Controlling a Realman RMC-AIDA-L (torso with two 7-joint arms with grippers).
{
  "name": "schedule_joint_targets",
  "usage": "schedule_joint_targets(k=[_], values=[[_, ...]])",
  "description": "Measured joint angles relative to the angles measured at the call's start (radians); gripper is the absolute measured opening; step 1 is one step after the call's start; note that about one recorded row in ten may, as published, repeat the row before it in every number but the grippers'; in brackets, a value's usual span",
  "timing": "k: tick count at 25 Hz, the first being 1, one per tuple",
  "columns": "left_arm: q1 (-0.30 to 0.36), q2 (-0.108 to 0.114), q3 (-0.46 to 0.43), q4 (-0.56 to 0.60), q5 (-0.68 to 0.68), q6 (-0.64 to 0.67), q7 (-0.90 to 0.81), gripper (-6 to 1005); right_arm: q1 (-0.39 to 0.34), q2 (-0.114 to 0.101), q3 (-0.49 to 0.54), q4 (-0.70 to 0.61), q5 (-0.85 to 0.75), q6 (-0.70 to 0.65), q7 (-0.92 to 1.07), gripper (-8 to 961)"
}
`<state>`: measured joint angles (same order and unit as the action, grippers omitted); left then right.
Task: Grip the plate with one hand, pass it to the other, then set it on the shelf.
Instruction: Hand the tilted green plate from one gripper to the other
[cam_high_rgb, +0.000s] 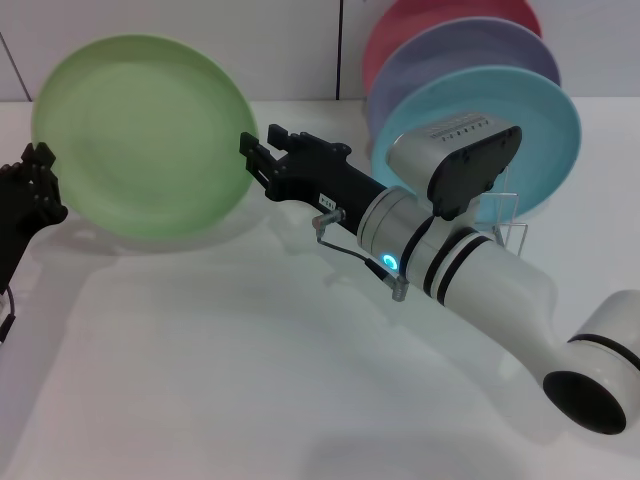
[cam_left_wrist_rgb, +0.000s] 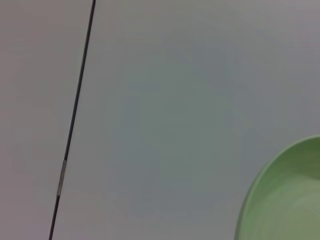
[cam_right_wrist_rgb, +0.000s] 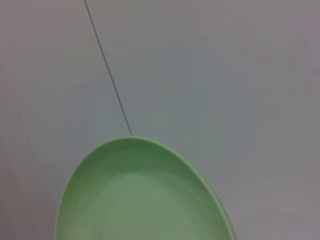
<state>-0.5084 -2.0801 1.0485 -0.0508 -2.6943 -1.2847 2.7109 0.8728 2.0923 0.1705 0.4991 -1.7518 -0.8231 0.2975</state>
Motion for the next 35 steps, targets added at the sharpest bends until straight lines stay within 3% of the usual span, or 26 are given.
schedule_joint_targets(k=[7,20,35], values=[[-0.001,0.000,-0.005,-0.007,0.003,-0.004,0.014,46,0.000,0.000,0.004,-0.001,0.000,0.001,-0.001,368],[-0.004,0.000,-0.001,-0.017,0.013,-0.033,0.026,47,0.002,0.000,0.014,-0.002,0.000,0.001,-0.002,365],[-0.005,0.000,-0.005,-0.017,0.044,-0.029,0.029,48,0.001,0.000,0.015,0.000,0.001,0.002,-0.003,280]])
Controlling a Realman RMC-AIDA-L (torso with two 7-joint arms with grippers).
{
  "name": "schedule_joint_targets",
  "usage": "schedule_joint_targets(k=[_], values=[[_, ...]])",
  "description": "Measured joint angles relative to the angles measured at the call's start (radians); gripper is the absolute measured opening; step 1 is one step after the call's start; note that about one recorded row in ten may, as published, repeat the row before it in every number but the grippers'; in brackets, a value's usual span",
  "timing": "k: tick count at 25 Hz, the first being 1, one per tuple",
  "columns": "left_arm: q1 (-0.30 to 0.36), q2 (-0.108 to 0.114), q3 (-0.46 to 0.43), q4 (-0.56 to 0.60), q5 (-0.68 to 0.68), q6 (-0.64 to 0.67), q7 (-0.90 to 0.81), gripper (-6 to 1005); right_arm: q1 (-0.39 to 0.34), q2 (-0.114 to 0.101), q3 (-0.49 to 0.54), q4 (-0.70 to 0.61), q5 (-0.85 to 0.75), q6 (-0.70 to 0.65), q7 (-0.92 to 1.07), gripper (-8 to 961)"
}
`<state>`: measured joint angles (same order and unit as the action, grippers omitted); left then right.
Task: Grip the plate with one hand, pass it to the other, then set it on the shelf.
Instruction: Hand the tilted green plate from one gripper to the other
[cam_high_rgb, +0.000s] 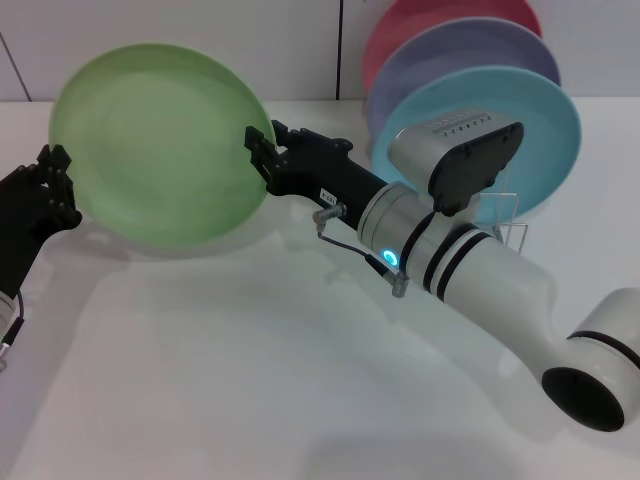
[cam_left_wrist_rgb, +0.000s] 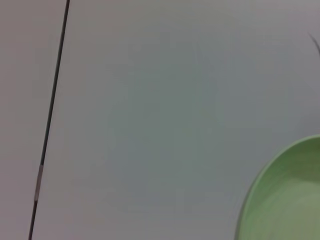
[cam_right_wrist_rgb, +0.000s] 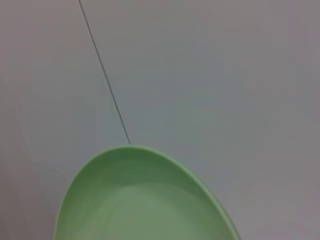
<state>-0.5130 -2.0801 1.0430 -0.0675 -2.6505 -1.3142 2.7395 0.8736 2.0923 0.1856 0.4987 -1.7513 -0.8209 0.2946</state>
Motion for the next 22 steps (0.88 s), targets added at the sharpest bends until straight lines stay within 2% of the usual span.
schedule_joint_targets(k=[22], values=[[0.000,0.000,0.000,0.001,0.000,0.005,0.026,50,-0.002,0.000,0.014,0.000,0.003,0.022,0.004,246]])
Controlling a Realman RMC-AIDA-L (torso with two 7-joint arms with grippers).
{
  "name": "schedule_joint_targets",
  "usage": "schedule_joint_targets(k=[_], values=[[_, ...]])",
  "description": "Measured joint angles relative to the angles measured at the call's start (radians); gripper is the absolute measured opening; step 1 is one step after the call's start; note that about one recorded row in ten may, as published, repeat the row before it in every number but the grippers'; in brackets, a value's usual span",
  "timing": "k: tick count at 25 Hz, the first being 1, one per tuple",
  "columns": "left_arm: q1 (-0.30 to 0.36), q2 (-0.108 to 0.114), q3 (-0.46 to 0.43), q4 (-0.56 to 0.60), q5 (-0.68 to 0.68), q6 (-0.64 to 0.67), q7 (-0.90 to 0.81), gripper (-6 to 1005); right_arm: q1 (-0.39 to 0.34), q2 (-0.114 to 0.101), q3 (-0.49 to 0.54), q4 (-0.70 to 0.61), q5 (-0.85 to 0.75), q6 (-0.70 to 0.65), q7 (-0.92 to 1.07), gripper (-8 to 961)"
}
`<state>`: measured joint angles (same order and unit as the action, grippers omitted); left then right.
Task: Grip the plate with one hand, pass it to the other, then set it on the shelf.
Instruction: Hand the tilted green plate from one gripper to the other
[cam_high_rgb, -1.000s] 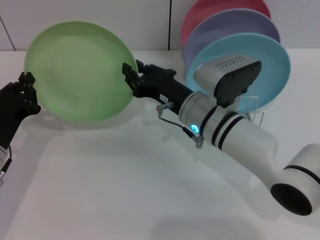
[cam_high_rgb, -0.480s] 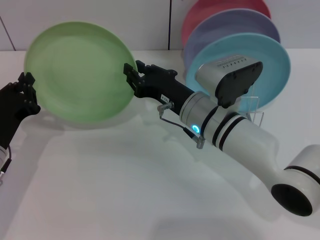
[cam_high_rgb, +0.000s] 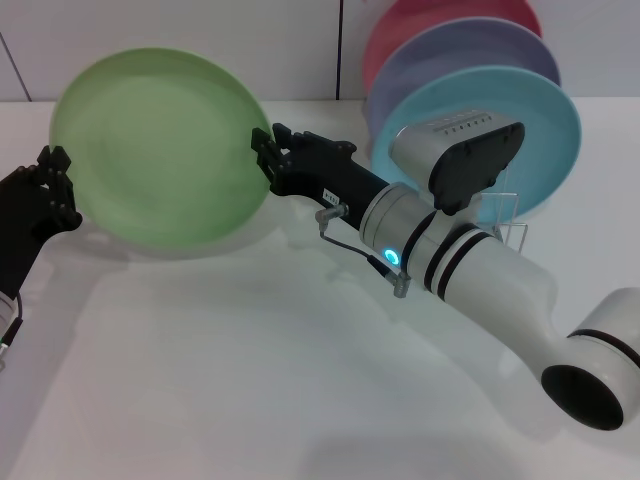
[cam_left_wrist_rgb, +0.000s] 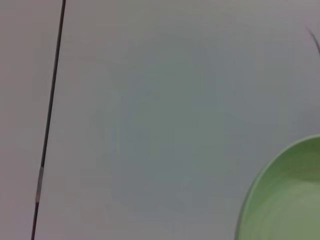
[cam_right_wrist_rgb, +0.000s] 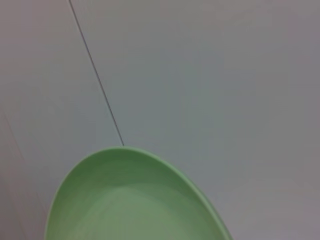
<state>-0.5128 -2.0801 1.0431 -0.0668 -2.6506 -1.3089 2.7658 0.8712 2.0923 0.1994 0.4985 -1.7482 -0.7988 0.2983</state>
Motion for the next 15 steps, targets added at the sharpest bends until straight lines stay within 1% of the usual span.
schedule_joint_targets(k=[15], values=[[-0.001,0.000,-0.002,0.007,0.000,0.015,-0.003,51,0.000,0.000,0.000,0.005,-0.002,0.005,-0.001,211]])
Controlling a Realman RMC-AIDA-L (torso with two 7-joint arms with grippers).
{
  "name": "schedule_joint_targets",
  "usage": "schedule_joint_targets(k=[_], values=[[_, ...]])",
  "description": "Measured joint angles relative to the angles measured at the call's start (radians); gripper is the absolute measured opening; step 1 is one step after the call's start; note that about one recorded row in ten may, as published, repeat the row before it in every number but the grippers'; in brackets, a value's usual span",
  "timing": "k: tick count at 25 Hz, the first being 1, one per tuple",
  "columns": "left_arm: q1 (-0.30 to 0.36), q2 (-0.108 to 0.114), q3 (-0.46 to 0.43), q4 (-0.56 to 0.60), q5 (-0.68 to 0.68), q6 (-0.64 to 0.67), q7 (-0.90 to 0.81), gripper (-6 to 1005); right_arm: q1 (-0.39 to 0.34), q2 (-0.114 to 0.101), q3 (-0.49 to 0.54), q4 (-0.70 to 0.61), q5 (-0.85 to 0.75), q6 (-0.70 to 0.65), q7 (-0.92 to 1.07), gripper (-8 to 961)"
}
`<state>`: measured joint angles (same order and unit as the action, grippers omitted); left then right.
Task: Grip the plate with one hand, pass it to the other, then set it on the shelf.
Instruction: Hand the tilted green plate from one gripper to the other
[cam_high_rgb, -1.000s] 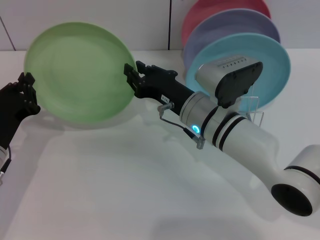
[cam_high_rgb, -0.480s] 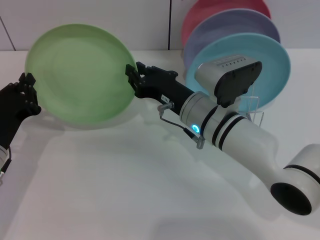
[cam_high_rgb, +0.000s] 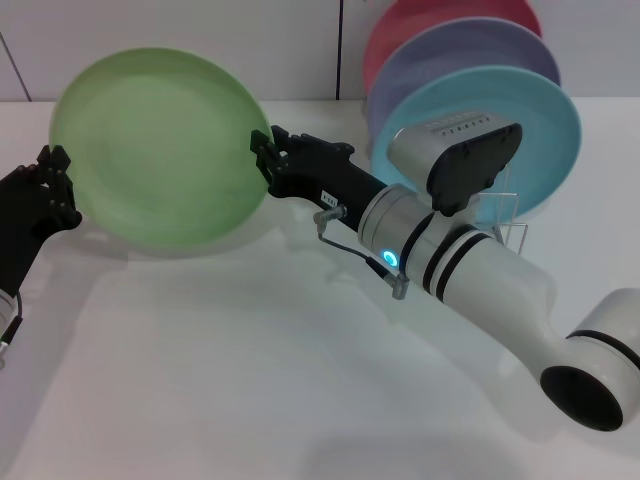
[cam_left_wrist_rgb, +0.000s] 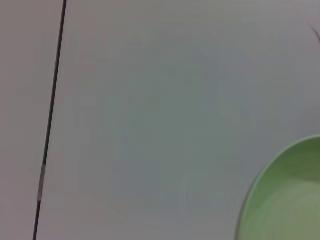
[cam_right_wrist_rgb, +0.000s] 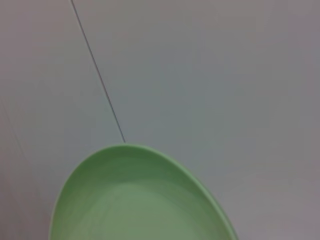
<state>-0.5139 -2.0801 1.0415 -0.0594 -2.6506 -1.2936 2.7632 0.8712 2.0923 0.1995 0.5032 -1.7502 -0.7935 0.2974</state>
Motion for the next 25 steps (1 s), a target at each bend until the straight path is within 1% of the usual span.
schedule_joint_targets(k=[25], values=[[0.000,0.000,0.000,0.009,0.000,-0.005,-0.003,53,-0.002,0.000,0.010,0.000,0.007,0.024,-0.003,189]])
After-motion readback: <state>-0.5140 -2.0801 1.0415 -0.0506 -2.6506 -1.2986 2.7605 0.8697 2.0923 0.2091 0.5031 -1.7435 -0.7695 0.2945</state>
